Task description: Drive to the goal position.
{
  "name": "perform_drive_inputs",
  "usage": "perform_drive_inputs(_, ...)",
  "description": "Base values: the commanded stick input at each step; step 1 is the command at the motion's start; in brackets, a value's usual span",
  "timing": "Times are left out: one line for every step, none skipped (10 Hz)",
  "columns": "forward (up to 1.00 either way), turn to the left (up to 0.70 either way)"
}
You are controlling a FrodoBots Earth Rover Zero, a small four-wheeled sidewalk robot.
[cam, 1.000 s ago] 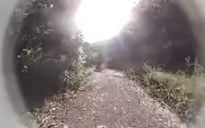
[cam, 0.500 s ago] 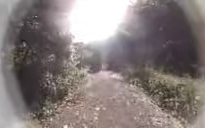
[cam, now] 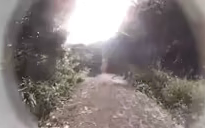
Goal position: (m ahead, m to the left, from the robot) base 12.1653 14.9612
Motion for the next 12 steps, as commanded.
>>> perform_drive_inputs(1.00, 0.01)
perform_drive_inputs(1.00, 0.01)
perform_drive_inputs(1.00, 0.01)
perform_drive_inputs(1.00, 0.01)
perform_drive_inputs(1.00, 0.01)
perform_drive_inputs(1.00, 0.01)
perform_drive_inputs(1.00, 0.01)
perform_drive_inputs(1.00, 0.01)
perform_drive_inputs(1.00, 0.01)
perform_drive_inputs(1.00, 0.01)
perform_drive_inputs(1.00, 0.01)
perform_drive_inputs(1.00, 0.01)
